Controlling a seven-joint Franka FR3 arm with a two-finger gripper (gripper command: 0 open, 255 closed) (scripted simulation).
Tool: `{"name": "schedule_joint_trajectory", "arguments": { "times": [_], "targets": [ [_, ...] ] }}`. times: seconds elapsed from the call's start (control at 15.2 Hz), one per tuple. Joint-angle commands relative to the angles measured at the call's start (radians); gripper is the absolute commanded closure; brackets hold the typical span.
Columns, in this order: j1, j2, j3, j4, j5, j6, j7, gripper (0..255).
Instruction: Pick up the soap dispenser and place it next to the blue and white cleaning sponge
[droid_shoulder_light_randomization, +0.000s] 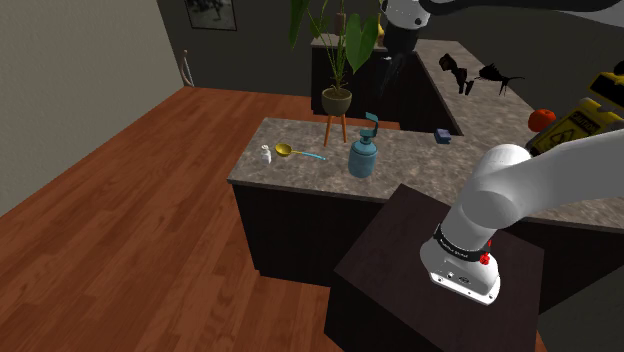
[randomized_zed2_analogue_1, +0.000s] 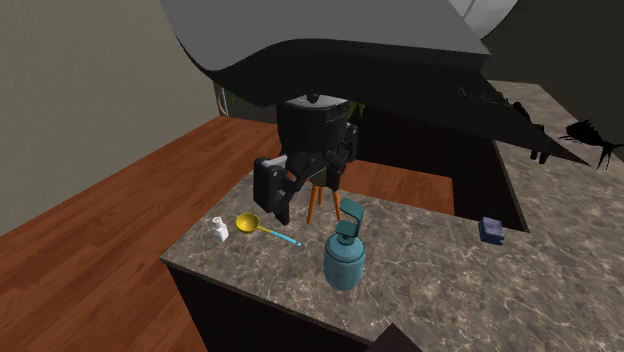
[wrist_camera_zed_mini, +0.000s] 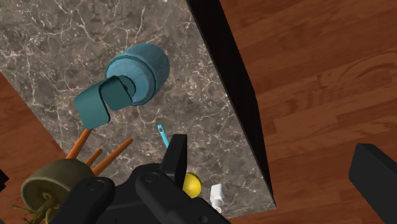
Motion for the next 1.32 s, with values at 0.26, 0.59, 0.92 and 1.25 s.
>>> {"name": "schedule_joint_trajectory", "arguments": {
  "times": [0.26, 0.59, 0.92, 1.25],
  "targets": [
    [-0.019, 0.066, -0.08, -0.03, -0.032, 0.09, -0.074, 0],
    [-0.036, 0.18, -0.18, -0.04, -0.06, 0.204, -0.169, 0],
    [-0.043, 0.324, -0.28, -0.017, -0.061, 0.314, -0.272, 0],
    [-0.038, 0.495, -0.379, 0.037, -0.022, 0.414, -0.39, 0]
  ]
}}
